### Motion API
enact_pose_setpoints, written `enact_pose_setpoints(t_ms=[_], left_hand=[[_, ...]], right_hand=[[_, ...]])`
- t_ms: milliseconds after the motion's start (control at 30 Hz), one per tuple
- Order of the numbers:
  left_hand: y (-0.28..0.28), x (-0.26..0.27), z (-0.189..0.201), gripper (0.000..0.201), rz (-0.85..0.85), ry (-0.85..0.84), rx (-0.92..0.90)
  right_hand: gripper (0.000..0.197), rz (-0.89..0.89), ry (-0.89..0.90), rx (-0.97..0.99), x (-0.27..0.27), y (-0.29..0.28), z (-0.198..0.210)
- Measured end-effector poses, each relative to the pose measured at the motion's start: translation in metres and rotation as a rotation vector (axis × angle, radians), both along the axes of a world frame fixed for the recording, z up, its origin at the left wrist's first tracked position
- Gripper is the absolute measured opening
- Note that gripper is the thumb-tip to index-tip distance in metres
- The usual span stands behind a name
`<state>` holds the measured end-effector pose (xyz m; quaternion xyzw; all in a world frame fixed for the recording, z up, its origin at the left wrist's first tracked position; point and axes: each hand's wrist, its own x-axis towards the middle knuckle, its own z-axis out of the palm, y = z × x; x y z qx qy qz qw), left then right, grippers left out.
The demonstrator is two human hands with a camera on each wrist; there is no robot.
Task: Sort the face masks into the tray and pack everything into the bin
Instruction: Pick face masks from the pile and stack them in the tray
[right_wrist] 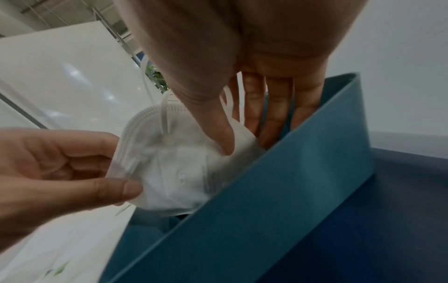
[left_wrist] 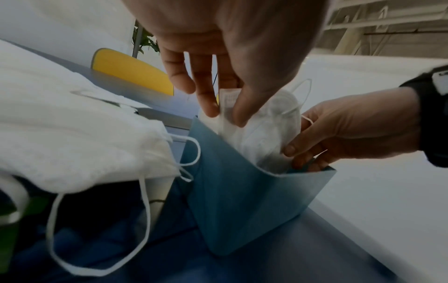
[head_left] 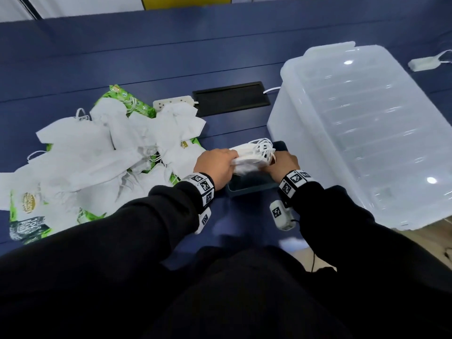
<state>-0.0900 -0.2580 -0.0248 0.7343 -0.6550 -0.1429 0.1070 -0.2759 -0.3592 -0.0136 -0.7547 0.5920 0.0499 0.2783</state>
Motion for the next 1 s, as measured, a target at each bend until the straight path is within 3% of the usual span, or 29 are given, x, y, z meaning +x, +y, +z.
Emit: enact_pose_setpoints(t_ms=[133,300,433,533,633,767,867,1000], left_hand=[[-0.005,-0.004,-0.013,0.024,-0.007,-0.1,0.037],[-0.008,-0.002,-0.022,0.026,0.023,-0.171,0.058],[-0.01,0.0,-0.023,0.031,0.048,-0.184,0.045],[-0.01,-0.001,-0.024,0.036,0.066,-0.172,0.002],[-0.012,-0.002,-0.022,0.056,0.11,-0.137,-0.046],[-0.023,-0.006,-0.024,0.084,0.113,-0.126,0.005],[-0.03,-0.01,-0.025,0.074,0.068,-0.186,0.068],[-0.032,-0.009,-0.027,0.048,0.06,-0.21,0.095]], right_hand=[[0.026,-0.076,-0.004,0.05,-0.002,-0.003,-0.01],[0.054,-0.318,-0.173,0.136,-0.003,-0.005,-0.019],[0.073,-0.399,-0.263,0.163,0.002,-0.011,-0.02],[0.057,-0.455,-0.39,0.195,0.007,-0.011,-0.021],[0.04,-0.476,-0.496,0.195,0.01,-0.008,-0.024],[0.046,-0.491,-0.574,0.227,0.012,-0.011,-0.036],[0.046,-0.491,-0.584,0.23,0.009,-0.017,-0.056],[0.052,-0.424,-0.403,0.21,0.007,-0.015,-0.046]])
